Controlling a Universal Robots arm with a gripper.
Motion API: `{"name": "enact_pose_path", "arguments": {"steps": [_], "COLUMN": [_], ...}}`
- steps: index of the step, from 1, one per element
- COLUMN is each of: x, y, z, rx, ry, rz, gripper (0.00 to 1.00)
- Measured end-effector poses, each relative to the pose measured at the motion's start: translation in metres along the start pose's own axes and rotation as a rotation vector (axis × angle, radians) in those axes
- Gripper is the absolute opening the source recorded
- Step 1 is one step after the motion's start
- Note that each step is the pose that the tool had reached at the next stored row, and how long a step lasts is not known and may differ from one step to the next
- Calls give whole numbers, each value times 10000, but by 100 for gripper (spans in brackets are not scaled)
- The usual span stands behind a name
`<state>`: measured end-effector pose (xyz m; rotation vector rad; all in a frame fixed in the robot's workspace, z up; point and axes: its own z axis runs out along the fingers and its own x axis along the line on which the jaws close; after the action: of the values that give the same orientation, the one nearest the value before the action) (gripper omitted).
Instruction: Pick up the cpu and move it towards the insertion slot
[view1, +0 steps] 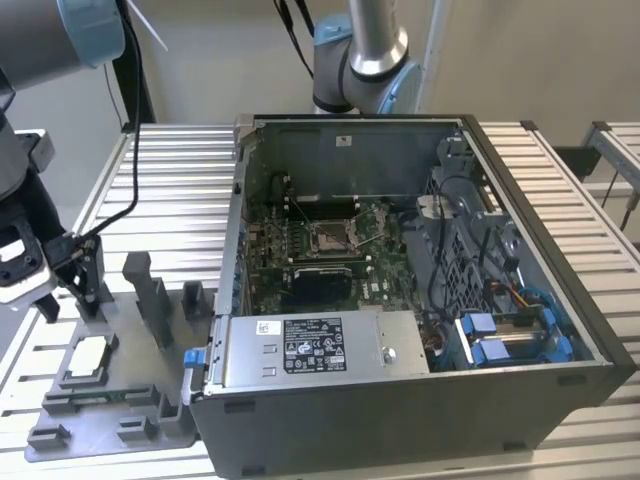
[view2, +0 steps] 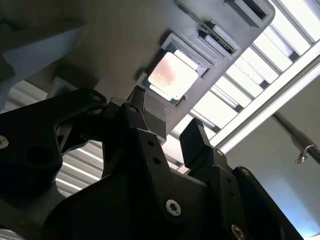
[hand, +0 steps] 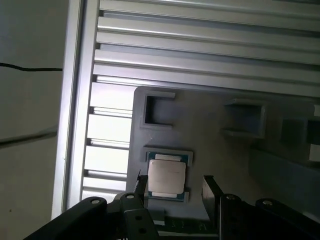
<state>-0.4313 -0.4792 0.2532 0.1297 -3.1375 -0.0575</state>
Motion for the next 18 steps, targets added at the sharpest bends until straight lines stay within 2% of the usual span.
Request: {"name": "enact_pose_path", "arguments": {"steps": [18], "x": [43], "y": [-87], "z": [316], "rx": [-1], "ry": [0], "rz": [-1], "gripper": [0]}}
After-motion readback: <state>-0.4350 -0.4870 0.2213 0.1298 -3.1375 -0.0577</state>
